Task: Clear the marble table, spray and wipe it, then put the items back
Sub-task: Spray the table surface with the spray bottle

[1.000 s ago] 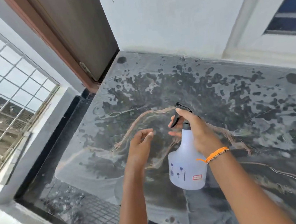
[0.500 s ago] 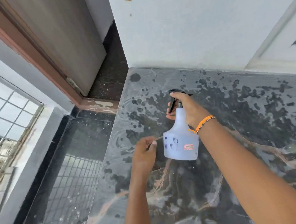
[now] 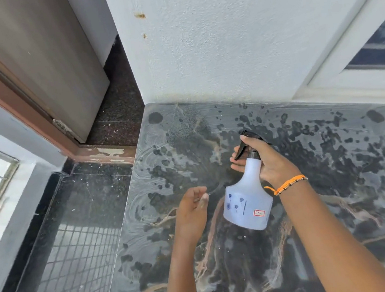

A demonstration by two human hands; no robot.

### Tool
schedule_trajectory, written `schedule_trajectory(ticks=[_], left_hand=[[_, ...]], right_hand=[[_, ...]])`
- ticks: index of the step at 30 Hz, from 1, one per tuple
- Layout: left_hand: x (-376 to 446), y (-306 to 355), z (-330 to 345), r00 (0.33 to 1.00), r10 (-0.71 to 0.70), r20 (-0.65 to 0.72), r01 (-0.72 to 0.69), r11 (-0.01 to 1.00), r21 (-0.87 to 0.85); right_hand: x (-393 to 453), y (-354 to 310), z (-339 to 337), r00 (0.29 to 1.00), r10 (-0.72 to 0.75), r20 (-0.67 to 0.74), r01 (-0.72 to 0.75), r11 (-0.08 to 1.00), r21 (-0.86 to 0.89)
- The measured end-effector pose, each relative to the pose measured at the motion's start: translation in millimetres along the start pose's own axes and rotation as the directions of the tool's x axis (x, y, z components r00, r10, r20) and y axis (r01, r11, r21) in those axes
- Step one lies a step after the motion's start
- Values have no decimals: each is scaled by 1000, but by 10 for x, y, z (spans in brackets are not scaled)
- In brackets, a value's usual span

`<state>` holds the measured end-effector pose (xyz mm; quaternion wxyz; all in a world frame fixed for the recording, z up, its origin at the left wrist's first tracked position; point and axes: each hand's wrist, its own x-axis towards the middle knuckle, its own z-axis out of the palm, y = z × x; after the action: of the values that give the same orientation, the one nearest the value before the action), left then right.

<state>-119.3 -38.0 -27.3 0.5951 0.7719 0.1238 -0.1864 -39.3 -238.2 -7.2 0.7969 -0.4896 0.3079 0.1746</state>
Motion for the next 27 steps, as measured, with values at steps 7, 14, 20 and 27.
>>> schedule_trajectory(ticks=[7, 14, 20, 27], left_hand=[[-42, 43, 574, 994, 5, 105, -8, 1000, 30], [-229, 236, 1299, 985, 31, 167, -46, 995, 89], [-412, 345, 2114, 976, 13, 219, -44, 989, 139], [-564, 400, 3033, 943, -88, 322, -8, 959, 284]], right_hand=[[-122, -302, -672, 957, -46, -288, 119, 963, 243], [-359, -466, -1411, 978, -41, -203, 113, 927, 357], [-709, -530, -2489, 975, -53, -216, 151, 871, 467], [-810, -783, -3371, 948, -50, -313, 194, 874, 447]])
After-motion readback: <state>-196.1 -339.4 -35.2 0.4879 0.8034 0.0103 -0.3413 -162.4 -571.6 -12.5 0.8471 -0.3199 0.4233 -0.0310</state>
